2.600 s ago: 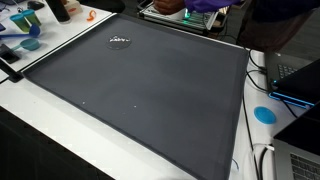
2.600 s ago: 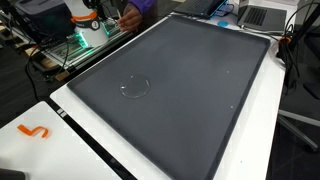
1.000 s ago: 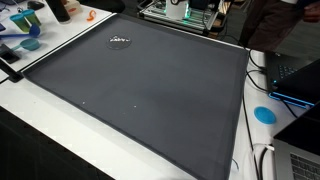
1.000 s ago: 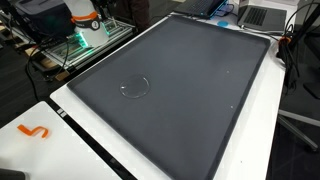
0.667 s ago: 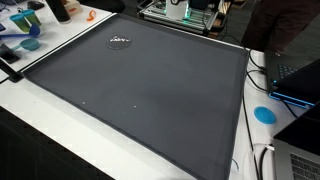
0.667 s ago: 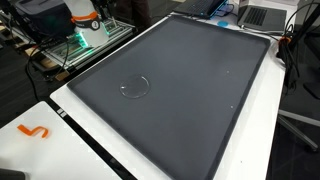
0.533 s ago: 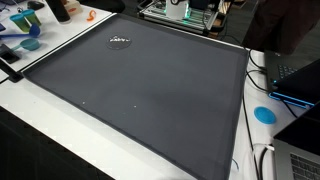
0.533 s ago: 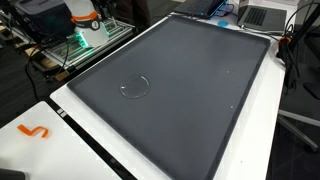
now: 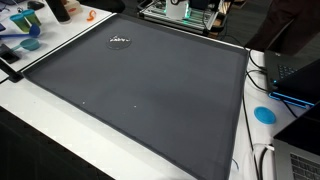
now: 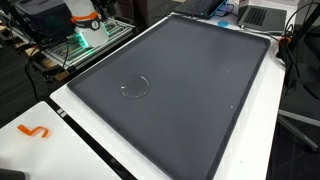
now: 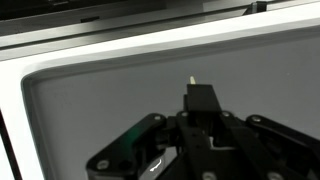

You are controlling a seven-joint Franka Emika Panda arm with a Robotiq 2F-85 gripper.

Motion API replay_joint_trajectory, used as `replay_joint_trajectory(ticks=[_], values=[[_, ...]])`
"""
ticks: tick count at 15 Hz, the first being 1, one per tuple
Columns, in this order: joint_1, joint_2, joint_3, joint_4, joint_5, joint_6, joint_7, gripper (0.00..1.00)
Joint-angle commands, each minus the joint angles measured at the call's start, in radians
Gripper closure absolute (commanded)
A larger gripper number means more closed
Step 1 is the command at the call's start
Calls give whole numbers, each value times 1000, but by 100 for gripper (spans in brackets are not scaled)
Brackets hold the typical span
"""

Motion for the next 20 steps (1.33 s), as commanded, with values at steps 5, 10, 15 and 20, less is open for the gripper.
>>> replay_joint_trajectory(ticks=[5, 10, 15, 20], values=[[43, -63, 14, -52, 70, -36, -18, 96], [83, -59, 39, -67, 133, -69, -33, 96], [84, -62, 45, -68, 136, -69, -32, 86], [83, -61, 44, -67, 136, -69, -32, 86]])
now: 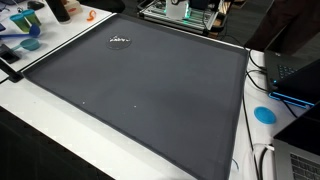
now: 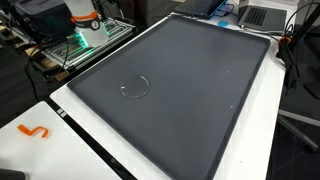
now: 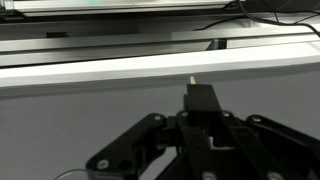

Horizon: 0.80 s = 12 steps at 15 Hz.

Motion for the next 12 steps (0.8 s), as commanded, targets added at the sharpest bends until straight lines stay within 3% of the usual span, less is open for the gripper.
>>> replay_joint_trajectory(ticks=[1, 3, 4, 8, 12], values=[[-3, 0, 3, 2, 1, -3, -1, 86], [-3, 0, 3, 2, 1, -3, -1, 86], [-4, 12, 17, 23, -5, 17, 21, 96], [4, 74, 90, 143, -57, 129, 87, 96], [-41, 207, 171, 276, -237, 219, 233, 96]])
